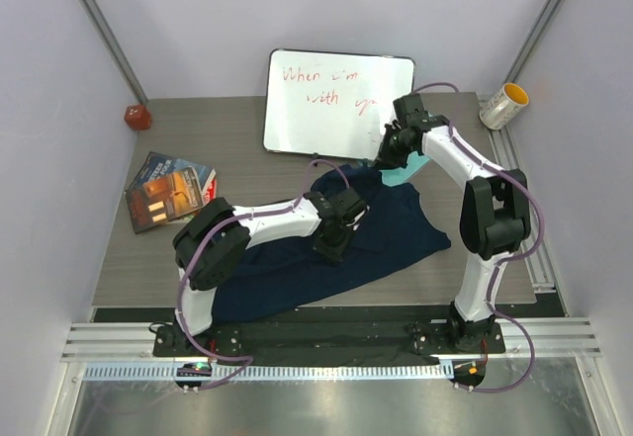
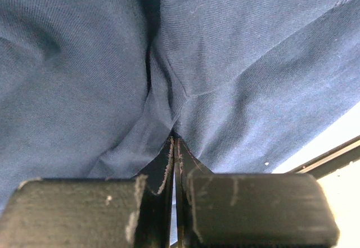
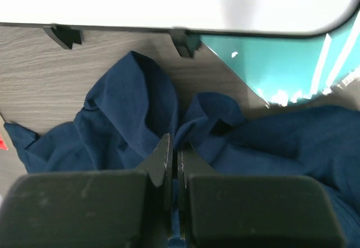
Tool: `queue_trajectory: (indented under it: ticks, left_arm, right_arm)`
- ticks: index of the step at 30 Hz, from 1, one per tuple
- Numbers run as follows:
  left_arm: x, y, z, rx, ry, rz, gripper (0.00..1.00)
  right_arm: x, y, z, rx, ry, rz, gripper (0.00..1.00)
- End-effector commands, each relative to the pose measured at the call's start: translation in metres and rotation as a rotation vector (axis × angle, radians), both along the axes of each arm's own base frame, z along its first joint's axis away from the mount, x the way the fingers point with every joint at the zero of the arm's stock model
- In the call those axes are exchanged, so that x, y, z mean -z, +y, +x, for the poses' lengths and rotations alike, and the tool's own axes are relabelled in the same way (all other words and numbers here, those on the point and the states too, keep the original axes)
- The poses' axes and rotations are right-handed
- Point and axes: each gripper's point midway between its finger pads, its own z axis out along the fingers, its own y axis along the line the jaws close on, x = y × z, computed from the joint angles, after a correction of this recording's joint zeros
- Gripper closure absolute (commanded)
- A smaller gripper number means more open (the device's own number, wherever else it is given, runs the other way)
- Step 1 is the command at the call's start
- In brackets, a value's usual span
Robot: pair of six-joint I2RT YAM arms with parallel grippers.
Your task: Fold and stack the t-shirts
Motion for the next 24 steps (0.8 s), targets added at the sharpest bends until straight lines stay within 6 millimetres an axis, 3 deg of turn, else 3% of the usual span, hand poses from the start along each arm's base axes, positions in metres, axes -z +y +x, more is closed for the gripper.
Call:
queue_trajectory:
  ticks: [1, 6, 13, 19, 24]
  left_arm:
    - [0.048, 0.058, -0.052, 0.081, 0.15, 0.254, 1.0]
    - [0.051, 0.065, -0.062, 0.101, 0.163, 0.276, 1.0]
    - [0.058, 0.079, -0.068, 0.105, 0.161, 0.322, 1.0]
    - [0.064, 0.079, -0.056, 0.102, 0.126, 0.377, 1.0]
    - [0.072, 0.068, -0.044, 0.103, 0.116, 0.404, 1.0]
  right_arm:
    - [-0.033, -0.016, -0.002, 0.061, -0.1, -0.019, 0.99]
    - [-0.044, -0.024, -0.014, 0.08, -0.12, -0.03, 0.99]
    - [-0.08, -0.091, -0.01, 0.297, -0.221, -0.136, 0.99]
    - [-0.108, -0.125, -0.006, 0.378, -0.276, -0.186, 0.99]
    - [-0.115, -0.146, 0.001, 0.431, -0.28, -0.198, 0.99]
